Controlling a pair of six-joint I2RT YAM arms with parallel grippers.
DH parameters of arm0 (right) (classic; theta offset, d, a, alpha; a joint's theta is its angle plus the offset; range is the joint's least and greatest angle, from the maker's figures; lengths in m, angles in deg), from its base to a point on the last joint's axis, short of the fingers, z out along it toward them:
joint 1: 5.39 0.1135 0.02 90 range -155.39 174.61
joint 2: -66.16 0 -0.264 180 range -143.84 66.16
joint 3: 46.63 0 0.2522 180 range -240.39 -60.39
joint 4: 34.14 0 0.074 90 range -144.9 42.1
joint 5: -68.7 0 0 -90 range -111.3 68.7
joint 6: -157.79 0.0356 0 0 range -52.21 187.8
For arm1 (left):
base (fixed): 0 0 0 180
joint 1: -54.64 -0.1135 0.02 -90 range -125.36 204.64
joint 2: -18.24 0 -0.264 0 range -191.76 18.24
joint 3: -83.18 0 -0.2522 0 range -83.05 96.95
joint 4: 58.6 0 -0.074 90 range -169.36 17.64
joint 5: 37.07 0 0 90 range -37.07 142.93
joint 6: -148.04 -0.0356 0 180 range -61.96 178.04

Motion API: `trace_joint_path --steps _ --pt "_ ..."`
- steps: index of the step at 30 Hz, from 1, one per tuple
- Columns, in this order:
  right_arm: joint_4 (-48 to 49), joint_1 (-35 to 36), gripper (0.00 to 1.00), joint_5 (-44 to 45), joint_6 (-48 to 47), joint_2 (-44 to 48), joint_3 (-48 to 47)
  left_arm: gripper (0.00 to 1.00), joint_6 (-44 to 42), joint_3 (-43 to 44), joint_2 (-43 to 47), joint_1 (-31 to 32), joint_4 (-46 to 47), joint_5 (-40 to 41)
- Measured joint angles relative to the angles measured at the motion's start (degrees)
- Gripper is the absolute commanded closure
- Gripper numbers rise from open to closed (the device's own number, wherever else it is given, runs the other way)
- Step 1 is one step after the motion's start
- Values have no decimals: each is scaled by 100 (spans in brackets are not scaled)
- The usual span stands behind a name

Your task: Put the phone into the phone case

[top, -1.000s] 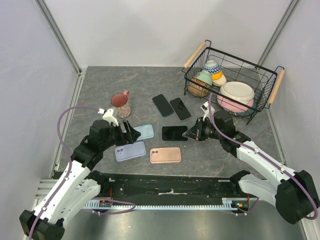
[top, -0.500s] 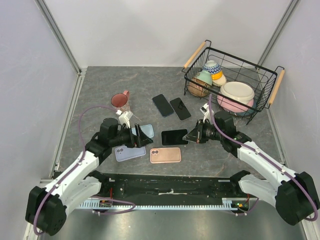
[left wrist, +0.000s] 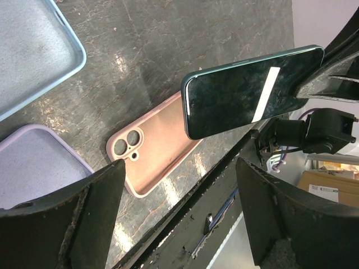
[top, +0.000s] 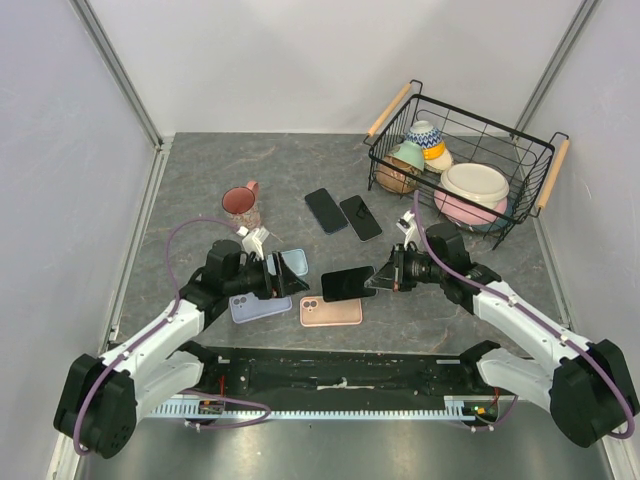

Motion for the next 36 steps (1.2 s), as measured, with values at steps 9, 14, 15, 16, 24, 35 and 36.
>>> trace_joint_path --steps 9,14,15,16,24,35,36 --pt "214 0 100 -199 396 -240 55 14 9 -79 -4 0 81 61" --pt "498 7 100 -306 686 -334 227 15 24 -114 -116 2 162 74" --pt "520 7 100 -308 715 -352 249 15 42 -129 -131 2 197 72" --pt "546 7 100 -313 741 -372 269 15 52 -149 -142 2 232 72" --pt "793 59 100 -313 903 -678 345 15 92 -330 -149 2 358 74" --pt "1056 208 100 -313 988 -776 378 15 96 -507 -142 2 358 168" --pt "1060 223 100 -310 990 -793 387 14 103 -518 -138 2 365 173"
